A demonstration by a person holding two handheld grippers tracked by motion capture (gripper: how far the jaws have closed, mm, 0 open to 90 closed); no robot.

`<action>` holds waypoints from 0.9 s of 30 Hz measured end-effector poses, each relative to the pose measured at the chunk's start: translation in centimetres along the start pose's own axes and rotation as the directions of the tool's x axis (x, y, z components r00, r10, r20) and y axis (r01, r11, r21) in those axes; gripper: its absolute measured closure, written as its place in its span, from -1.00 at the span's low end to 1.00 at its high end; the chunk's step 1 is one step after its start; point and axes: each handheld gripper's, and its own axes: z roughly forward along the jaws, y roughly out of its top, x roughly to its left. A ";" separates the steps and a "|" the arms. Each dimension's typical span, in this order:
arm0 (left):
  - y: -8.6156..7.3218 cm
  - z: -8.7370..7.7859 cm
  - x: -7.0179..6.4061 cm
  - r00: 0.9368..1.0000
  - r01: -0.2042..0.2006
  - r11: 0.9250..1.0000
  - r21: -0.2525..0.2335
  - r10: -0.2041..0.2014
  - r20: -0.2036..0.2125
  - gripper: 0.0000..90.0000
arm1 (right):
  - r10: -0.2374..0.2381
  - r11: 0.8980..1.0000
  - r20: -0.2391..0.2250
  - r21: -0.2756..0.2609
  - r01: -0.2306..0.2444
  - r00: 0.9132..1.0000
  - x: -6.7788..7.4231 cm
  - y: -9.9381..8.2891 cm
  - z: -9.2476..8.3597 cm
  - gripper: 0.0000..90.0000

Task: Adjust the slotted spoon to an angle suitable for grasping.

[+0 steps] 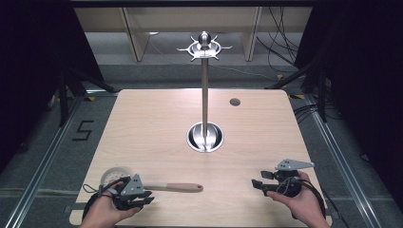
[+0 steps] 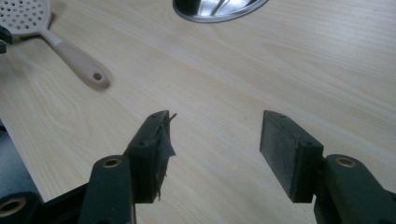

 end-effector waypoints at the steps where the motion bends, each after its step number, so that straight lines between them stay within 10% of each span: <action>1: 0.0 0.0 0.0 1.000 0.000 1.000 0.000 0.000 0.000 0.79 | 0.000 1.000 0.000 0.000 0.000 1.000 0.0 0.0 0.0 -0.03; 16: 4.1 2.9 -0.7 0.998 -0.021 0.990 0.142 0.013 0.055 0.98 | 0.003 1.000 0.030 -0.011 -0.003 1.000 -0.1 0.3 0.1 -0.01; 27: 5.9 4.6 -0.5 0.995 -0.081 0.969 0.235 0.065 0.078 0.98 | -0.026 1.000 0.041 -0.013 0.026 0.999 -0.5 0.2 -0.1 -0.01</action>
